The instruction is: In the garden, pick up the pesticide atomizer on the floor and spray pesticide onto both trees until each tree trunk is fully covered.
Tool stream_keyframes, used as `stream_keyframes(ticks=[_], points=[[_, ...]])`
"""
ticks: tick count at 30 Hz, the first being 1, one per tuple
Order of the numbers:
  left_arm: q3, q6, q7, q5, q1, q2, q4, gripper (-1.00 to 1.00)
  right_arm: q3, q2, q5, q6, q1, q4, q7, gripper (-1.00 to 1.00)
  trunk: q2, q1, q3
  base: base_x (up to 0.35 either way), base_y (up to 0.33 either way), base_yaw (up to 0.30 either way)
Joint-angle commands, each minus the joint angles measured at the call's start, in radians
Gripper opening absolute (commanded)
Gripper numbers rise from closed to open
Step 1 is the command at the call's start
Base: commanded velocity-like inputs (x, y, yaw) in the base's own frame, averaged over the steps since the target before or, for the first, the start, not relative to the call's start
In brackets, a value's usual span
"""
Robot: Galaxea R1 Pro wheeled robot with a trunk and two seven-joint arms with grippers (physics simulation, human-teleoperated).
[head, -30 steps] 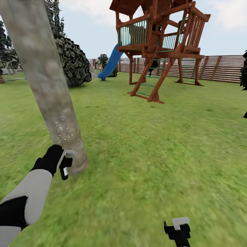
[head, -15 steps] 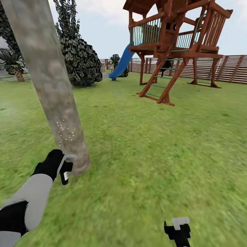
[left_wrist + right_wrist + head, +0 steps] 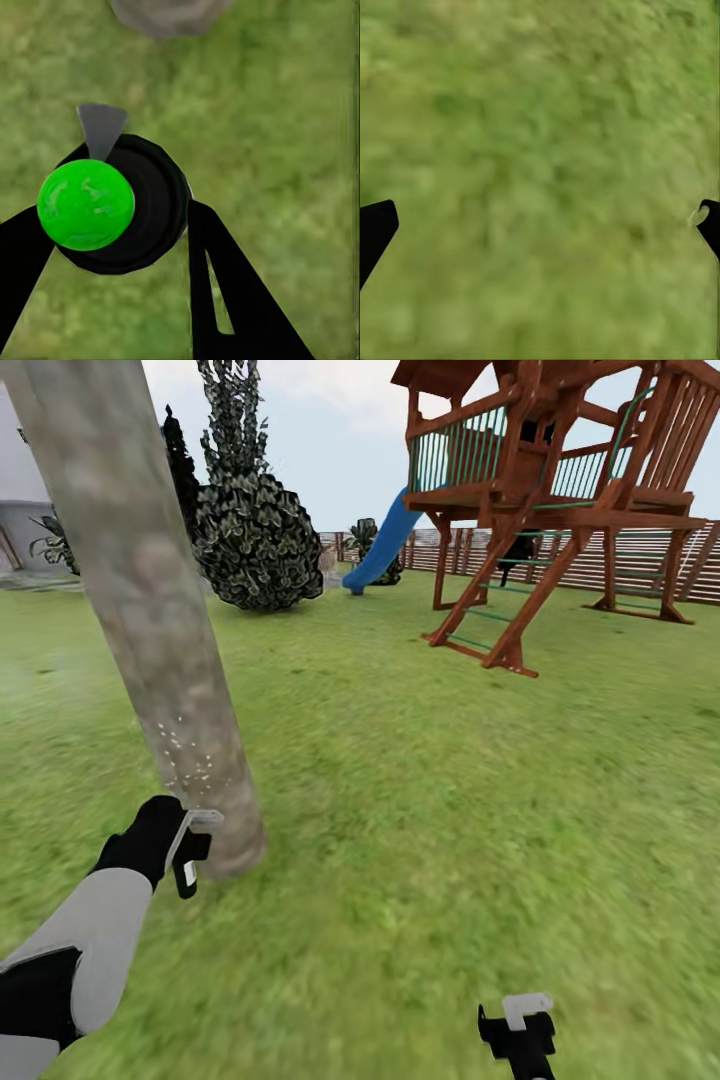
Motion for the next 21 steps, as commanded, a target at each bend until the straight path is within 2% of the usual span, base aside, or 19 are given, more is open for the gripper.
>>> stream_keyframes(ticks=[1,5,14,21], points=[[0.005,0.003,-0.009,-0.012,-0.001,-0.001,-0.002,-1.00,-0.007,0.000,0.011,-0.003,-0.001,0.002,-0.004,1.00,0.000,0.000,-0.001,0.165,-0.243,0.020],[0.006,0.003,-0.009,-0.012,-0.001,-0.001,-0.002,-1.00,-0.007,0.000,0.011,-0.003,-0.001,0.002,-0.004,1.00,0.000,0.000,-0.001,0.125,-0.257,0.004],[0.004,0.003,-0.009,-0.012,-0.001,0.000,-0.003,-1.00,-0.007,0.000,0.011,-0.003,-0.001,0.002,-0.004,1.00,0.000,0.000,-0.001,0.008,-0.276,0.004],[0.005,0.003,-0.009,-0.013,-0.001,0.003,-0.003,-1.00,-0.007,0.000,0.011,-0.003,-0.001,0.002,-0.004,1.00,0.000,0.000,-0.001,0.000,-0.277,0.246]])
